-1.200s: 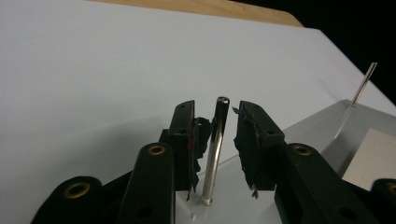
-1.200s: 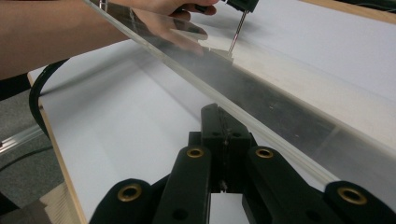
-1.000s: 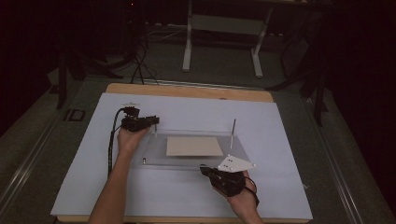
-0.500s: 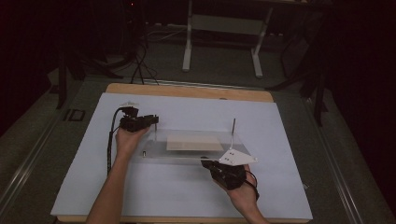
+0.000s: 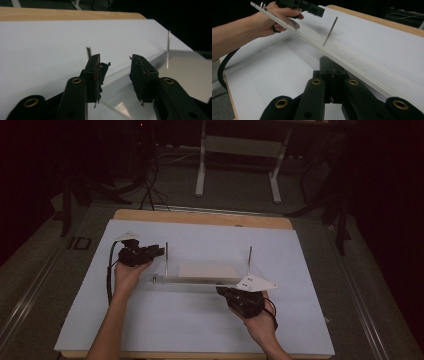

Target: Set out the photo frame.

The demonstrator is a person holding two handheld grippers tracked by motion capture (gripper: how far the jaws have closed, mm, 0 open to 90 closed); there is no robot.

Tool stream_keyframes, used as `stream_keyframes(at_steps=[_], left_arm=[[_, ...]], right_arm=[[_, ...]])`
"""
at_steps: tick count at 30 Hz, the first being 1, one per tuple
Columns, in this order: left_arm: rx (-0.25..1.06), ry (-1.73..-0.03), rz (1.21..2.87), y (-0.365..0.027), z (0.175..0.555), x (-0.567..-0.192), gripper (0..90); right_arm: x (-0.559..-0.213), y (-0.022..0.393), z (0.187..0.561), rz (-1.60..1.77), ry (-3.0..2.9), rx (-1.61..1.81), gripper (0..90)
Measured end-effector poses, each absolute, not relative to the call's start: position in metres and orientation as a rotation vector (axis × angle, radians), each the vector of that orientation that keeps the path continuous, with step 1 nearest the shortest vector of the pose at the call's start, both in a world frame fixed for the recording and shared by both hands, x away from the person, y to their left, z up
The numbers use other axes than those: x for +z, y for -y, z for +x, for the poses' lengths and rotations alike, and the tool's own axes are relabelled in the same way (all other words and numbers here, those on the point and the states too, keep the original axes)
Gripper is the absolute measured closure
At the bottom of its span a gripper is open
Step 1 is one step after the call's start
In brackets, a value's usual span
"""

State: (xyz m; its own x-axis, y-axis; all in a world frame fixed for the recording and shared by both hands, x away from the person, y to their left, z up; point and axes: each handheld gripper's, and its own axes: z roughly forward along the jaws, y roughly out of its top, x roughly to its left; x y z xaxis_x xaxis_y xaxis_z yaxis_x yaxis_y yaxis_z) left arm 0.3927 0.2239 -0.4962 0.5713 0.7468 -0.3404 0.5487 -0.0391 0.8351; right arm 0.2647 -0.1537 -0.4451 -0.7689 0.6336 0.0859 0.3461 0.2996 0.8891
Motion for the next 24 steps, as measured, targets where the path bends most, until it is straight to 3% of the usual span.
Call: stream_keyframes(at_steps=[24], left_arm=[[0.397, -1.003, 1.701, -0.247, 0.337, -0.484, 58.5]], right_arm=[[-0.433, 0.155, 0.276, 0.899, -2.256, 1.483, 90.0]])
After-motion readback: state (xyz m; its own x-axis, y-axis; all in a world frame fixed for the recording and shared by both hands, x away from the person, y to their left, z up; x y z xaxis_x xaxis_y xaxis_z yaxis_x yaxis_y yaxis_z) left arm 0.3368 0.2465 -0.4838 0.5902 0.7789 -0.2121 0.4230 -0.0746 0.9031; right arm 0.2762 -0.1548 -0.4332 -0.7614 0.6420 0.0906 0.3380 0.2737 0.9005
